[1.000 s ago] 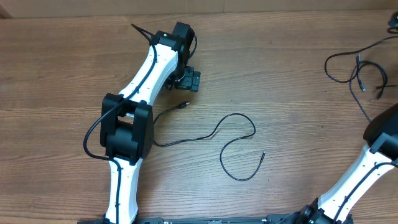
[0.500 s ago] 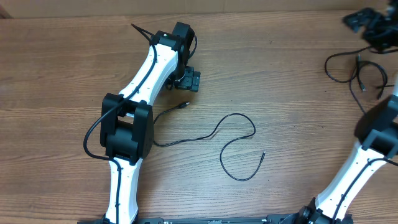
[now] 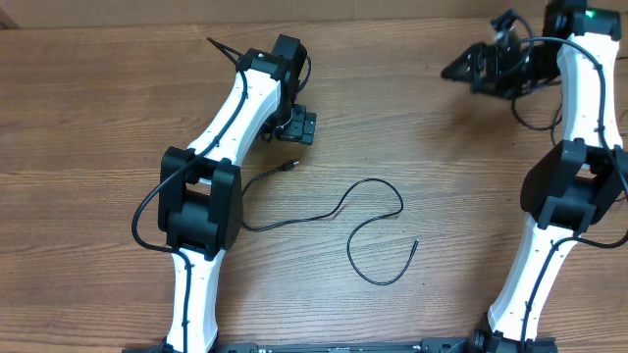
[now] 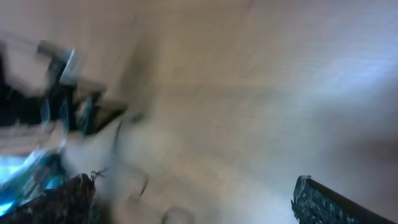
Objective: Untangle cables
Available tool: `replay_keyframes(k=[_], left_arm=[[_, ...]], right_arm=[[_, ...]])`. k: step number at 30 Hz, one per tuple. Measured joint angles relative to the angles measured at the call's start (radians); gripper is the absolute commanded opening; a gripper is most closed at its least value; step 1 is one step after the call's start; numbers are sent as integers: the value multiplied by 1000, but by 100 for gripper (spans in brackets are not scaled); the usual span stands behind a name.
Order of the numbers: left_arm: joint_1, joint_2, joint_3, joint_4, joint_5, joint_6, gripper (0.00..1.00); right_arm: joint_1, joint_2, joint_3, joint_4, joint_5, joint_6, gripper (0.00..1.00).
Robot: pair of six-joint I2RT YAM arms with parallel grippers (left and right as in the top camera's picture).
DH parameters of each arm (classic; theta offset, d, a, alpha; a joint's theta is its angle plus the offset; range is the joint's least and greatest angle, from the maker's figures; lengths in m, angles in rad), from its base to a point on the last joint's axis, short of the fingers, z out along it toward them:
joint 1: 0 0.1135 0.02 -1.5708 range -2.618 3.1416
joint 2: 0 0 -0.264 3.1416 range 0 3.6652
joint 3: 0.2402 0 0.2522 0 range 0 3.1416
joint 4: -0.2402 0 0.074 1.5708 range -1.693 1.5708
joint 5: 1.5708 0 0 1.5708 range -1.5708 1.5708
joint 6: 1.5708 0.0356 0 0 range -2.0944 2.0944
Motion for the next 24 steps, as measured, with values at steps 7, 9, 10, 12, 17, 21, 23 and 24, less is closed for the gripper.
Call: replay_keyframes(k=[7, 9, 10, 12, 17, 21, 23, 24], left_arm=[[0, 0, 0, 0, 0, 0, 100], [0, 0, 0, 0, 0, 0, 100], [0, 0, 0, 0, 0, 0, 100], [0, 0, 0, 0, 0, 0, 100], [0, 0, 0, 0, 0, 0, 100], [0, 0, 0, 0, 0, 0, 100], [0, 0, 0, 0, 0, 0, 100], [0, 0, 0, 0, 0, 0, 100]], right_arm=[[22, 0, -1, -45, -25, -146, 100], [43, 0, -1, -45, -21, -157, 100], [55, 0, -1, -45, -16, -158, 100], [89, 0, -1, -45, 8, -153, 100], [170, -1, -1, -45, 162, -64, 100], [219, -9, -1, -44, 323, 24, 100], [229, -26, -3, -45, 381, 63, 100], [232, -39, -8, -45, 402, 78, 100]])
